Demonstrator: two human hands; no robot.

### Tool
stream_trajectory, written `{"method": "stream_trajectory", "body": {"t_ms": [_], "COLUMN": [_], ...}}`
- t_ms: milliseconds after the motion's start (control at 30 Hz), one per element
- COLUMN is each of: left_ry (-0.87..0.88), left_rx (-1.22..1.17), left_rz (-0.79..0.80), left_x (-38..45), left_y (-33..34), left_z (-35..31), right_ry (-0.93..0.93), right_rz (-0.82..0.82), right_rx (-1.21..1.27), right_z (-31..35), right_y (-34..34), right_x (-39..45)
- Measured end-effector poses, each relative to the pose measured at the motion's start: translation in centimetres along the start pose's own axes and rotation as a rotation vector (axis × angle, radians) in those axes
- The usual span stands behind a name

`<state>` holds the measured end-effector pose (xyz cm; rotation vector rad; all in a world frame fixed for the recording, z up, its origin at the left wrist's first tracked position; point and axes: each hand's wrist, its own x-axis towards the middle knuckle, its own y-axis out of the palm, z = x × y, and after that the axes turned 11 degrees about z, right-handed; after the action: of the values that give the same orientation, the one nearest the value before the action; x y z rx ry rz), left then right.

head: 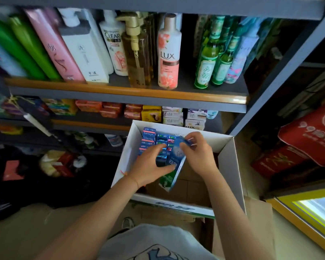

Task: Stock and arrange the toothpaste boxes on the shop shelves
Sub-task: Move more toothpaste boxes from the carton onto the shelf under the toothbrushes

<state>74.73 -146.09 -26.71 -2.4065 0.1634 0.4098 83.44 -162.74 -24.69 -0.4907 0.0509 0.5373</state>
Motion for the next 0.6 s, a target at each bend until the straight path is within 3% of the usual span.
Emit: {"method": "stream_trajectory", "body": {"t_ms": [133, 200, 267, 367, 467, 600], "left_ry": [-0.077, -0.115, -0.138, -0.173, -0.22, -0.305], "left_rx": [-0.258, -0.37, -0.468, -0.623, -0.849, -1.06], "left_rz": [0.026, -0.026, -0.066, -0.121, -0.13, -0.073], "left_x": [-0.1, -0.3, -0.9, -2.0, -3.0, -3.7], "left_y": [0.0, -0.7, -1.5, -2.6, -3.4, -4.1], "left_z": [-1.2, -1.1, -0.5, 1.2, 2.4, 3.7], "right_ry": [0.039, 0.063, 0.085, 0.041, 0.071, 0.058], "right_rz": [-0.063, -0.064, -0.038, 0.153, 0.339, 0.258], "right_rx": [0.475, 0.534, 0.289, -0.286, -0.634, -0.824], "right_z": [2.3, 2.1, 0.9, -1.6, -2.9, -3.2], "right_y": [-0.8, 0.3, 2.0, 5.1, 7.6, 8.7], "right_x": [0.7, 1.1, 1.5, 1.5, 1.0, 0.6]}}
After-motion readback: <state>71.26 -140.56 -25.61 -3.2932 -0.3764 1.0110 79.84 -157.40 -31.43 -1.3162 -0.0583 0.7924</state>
